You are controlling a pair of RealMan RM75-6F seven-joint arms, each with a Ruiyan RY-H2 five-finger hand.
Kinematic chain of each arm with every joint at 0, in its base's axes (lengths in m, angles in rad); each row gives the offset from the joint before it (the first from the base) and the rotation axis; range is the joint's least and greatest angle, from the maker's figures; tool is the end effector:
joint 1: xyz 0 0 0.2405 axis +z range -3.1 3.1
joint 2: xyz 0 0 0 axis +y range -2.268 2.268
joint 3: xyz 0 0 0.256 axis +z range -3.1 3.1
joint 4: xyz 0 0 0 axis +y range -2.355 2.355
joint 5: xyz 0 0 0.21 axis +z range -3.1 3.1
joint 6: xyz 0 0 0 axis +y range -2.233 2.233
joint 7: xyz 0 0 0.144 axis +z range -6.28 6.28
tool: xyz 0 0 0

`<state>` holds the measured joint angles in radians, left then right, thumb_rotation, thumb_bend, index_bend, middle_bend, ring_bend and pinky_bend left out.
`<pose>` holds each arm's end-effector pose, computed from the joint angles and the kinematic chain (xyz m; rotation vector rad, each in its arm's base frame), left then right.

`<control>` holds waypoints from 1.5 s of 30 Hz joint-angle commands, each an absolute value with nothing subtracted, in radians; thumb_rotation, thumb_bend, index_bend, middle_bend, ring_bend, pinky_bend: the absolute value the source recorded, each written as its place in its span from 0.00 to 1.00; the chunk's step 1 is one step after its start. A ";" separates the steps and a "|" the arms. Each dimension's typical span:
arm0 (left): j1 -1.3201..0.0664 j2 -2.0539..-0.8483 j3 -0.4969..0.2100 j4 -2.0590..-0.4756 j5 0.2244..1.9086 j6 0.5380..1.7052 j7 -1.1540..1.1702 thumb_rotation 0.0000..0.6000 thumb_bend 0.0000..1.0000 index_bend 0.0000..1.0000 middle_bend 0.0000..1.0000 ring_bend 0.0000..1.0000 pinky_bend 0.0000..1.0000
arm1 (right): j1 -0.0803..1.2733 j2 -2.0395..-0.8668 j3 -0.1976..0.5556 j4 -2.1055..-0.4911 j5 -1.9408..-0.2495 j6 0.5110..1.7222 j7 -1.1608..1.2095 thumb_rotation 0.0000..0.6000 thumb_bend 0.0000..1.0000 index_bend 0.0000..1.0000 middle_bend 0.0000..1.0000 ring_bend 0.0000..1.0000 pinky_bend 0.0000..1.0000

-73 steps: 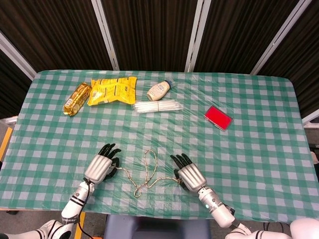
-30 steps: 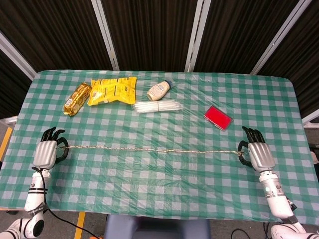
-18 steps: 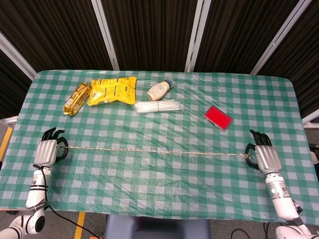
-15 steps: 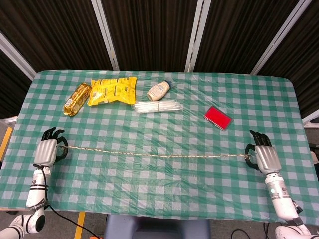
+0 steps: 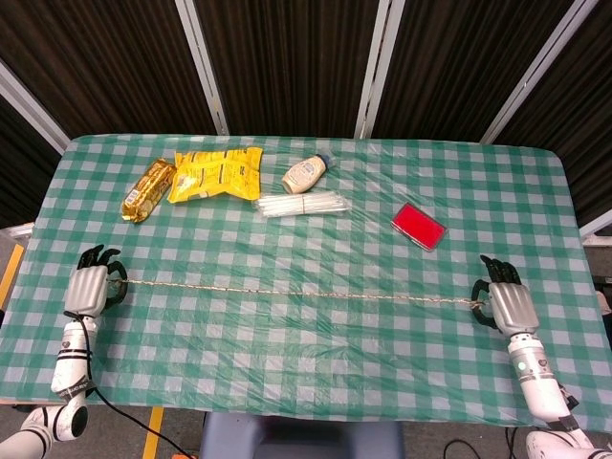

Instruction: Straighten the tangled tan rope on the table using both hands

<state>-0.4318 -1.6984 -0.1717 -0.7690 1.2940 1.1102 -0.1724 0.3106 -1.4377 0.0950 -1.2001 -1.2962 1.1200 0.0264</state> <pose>-0.3507 0.3273 0.0393 -1.3674 -0.9818 -0.8323 -0.3497 -0.2667 0.0654 1.4644 -1.0664 0.7322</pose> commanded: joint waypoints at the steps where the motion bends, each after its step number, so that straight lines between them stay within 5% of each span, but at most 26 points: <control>1: -0.436 -1.709 -0.171 -0.751 1.294 1.099 -0.181 1.00 0.48 0.66 0.21 0.08 0.11 | 0.313 -1.446 0.093 -1.192 -1.297 1.113 0.023 1.00 0.50 0.77 0.14 0.00 0.00; 11: -0.441 -1.731 -0.160 -0.710 1.304 1.076 -0.205 1.00 0.48 0.66 0.21 0.08 0.11 | 0.323 -1.475 0.090 -1.161 -1.294 1.088 0.003 1.00 0.50 0.76 0.14 0.00 0.00; 16: -0.442 -1.737 -0.150 -0.703 1.313 1.064 -0.221 1.00 0.48 0.60 0.21 0.08 0.11 | 0.329 -1.488 0.083 -1.142 -1.295 1.068 -0.006 1.00 0.50 0.67 0.14 0.00 0.00; 23: -0.442 -1.713 -0.131 -0.734 1.328 1.036 -0.236 1.00 0.48 0.19 0.17 0.06 0.10 | 0.342 -1.479 0.071 -1.137 -1.284 1.012 -0.031 1.00 0.49 0.39 0.09 0.00 0.00; 27: -0.437 -1.702 -0.135 -0.749 1.329 1.049 -0.242 1.00 0.47 0.06 0.16 0.05 0.10 | 0.340 -1.464 0.072 -1.155 -1.272 1.007 -0.055 1.00 0.46 0.15 0.01 0.00 0.00; 31: -0.425 -1.676 -0.132 -0.794 1.345 1.087 -0.261 1.00 0.44 0.00 0.10 0.03 0.10 | 0.329 -1.434 0.071 -1.192 -1.269 1.027 -0.081 1.00 0.38 0.02 0.00 0.00 0.00; 35: -0.392 -1.628 -0.125 -0.897 1.395 1.210 -0.293 1.00 0.43 0.00 0.01 0.00 0.10 | 0.293 -1.380 0.067 -1.269 -1.308 1.120 -0.076 1.00 0.34 0.00 0.00 0.00 0.00; 45: -0.215 -1.398 -0.003 -1.332 1.594 1.581 -0.122 1.00 0.43 0.00 0.00 0.00 0.04 | 0.092 -1.199 -0.017 -1.580 -1.509 1.538 -0.202 1.00 0.33 0.00 0.00 0.00 0.00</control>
